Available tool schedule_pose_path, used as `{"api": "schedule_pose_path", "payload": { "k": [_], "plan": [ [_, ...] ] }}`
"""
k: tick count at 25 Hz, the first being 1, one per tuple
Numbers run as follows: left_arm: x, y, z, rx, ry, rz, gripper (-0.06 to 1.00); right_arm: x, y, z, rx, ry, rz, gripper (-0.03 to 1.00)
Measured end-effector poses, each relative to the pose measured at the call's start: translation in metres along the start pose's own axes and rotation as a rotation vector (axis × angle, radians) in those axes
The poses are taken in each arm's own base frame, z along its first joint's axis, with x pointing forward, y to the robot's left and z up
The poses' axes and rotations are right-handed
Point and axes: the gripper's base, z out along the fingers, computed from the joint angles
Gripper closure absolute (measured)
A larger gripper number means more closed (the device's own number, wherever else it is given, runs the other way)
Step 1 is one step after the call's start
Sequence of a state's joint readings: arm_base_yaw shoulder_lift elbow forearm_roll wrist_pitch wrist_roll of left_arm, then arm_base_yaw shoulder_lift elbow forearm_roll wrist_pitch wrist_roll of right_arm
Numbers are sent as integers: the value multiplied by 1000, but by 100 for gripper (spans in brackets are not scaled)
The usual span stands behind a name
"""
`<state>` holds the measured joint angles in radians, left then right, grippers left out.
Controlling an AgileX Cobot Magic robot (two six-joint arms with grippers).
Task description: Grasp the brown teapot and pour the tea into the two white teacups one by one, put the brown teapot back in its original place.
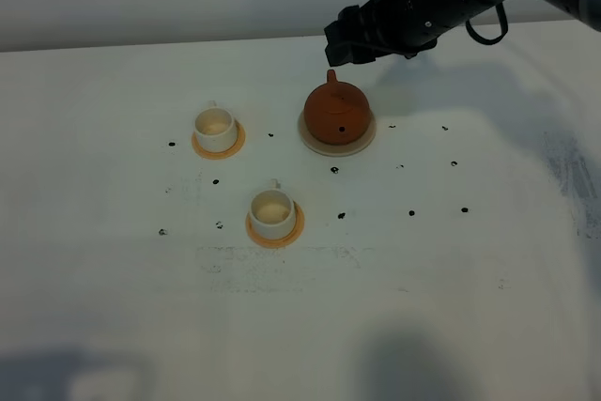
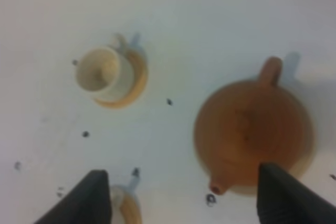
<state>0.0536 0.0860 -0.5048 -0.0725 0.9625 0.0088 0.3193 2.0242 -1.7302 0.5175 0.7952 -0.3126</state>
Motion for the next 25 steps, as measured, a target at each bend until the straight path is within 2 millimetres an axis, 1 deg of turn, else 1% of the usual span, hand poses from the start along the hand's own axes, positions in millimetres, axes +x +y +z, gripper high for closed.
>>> {"api": "schedule_pose_path", "payload": {
  "k": [2,7,9,14,19,25],
  "plan": [
    [2,2,-1,-17,10,12,39,1,-3,5,8,-1,12,38],
    [7,2,-2,-25,55,17,39,-6,-5,6,33,-75,32,38],
    [7,2,-1,-26,58,18,39,-6,-6,9,39,-87,35,38],
    [15,3,5,-28,98,17,39,-5,-8,19,47,-100,38,38],
    [15,3,5,-28,98,17,39,-7,-8,20,53,-119,38,38],
    [20,3,8,-29,128,15,39,-9,-8,20,60,-145,39,38]
  ]
}}
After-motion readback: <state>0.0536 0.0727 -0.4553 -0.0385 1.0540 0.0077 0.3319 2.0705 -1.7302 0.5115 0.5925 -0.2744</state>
